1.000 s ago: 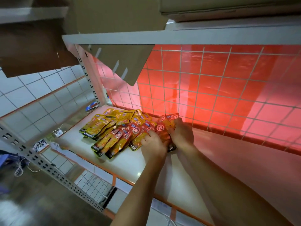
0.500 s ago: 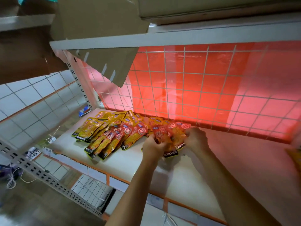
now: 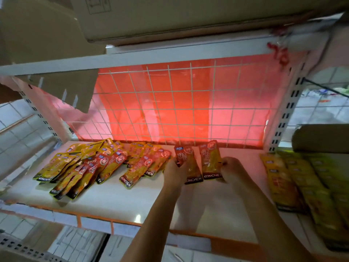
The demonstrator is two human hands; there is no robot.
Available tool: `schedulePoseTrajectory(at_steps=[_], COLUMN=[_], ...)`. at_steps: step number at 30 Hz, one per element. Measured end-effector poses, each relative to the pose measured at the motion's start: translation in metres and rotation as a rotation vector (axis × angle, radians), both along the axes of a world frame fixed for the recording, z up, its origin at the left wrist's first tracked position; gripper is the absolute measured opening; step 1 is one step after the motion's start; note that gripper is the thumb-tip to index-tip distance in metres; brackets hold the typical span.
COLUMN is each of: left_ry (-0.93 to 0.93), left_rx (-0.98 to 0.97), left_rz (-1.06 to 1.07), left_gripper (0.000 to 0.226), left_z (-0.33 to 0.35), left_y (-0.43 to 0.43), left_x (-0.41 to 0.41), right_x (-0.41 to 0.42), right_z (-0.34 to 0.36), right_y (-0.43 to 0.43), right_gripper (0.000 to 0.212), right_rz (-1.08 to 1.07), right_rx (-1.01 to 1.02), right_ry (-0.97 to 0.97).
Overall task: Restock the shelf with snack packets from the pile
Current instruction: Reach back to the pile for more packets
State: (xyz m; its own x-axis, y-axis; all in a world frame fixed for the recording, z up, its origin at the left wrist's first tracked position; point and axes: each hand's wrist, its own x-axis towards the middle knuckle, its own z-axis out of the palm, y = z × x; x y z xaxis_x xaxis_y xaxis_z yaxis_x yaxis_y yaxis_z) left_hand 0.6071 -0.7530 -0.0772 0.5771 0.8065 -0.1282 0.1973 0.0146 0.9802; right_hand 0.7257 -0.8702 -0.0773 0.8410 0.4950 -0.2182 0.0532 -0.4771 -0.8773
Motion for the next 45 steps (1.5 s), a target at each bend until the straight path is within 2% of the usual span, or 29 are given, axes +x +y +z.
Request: schedulePoseTrajectory(at_steps=[3, 6, 14, 18, 20, 25, 29, 31, 38, 41, 45], left_ry=[-0.040, -0.006, 0.019, 0.032, 0.022, -0.018, -0.051, -0.047, -0.058, 0.034, 0.160], left_rx=[-0.032, -0.035, 0.041, 0.082, 0.086, 0.126, 0.105, 0.095, 0.137, 0.214, 0.376], left_rz=[-0.066, -0.108, -0.222, -0.256, -0.291, -0.367, -0.415, -0.402, -0.387, -0.430, -0.461], left_gripper=[0.005, 0.014, 0.031, 0.015, 0.017, 0.006, 0.006, 0.017, 0.057, 0.057, 0.041], left_z=[0.006, 0.013, 0.033, 0.036, 0.035, 0.028, 0.021, 0.017, 0.015, 0.012, 0.007], left_y=[-0.031, -0.061, -0.147, -0.181, -0.199, -0.251, -0.293, -0.311, -0.355, -0.364, -0.371], left_x=[0.020, 0.042, 0.103, 0.125, 0.136, 0.165, 0.186, 0.195, 0.222, 0.236, 0.259], right_x=[0.015, 0.028, 0.069, 0.084, 0.088, 0.101, 0.116, 0.124, 0.135, 0.143, 0.152], right_z=[0.002, 0.006, 0.024, 0.027, 0.032, 0.033, 0.023, 0.019, 0.017, 0.020, 0.020], right_y=[-0.035, -0.073, -0.171, -0.208, -0.228, -0.283, -0.322, -0.338, -0.383, -0.399, -0.410], right_gripper=[0.021, 0.029, 0.021, 0.012, 0.006, 0.030, 0.028, 0.019, 0.015, 0.016, 0.014], right_rz=[-0.078, -0.145, -0.220, -0.269, -0.265, -0.353, -0.392, -0.435, -0.618, -0.608, -0.640], right_rx=[0.085, 0.160, 0.163, 0.185, 0.190, 0.178, 0.228, 0.199, 0.072, 0.028, 0.008], right_ry=[0.006, 0.055, 0.011, 0.037, 0.017, -0.023, -0.021, -0.034, -0.126, -0.192, -0.182])
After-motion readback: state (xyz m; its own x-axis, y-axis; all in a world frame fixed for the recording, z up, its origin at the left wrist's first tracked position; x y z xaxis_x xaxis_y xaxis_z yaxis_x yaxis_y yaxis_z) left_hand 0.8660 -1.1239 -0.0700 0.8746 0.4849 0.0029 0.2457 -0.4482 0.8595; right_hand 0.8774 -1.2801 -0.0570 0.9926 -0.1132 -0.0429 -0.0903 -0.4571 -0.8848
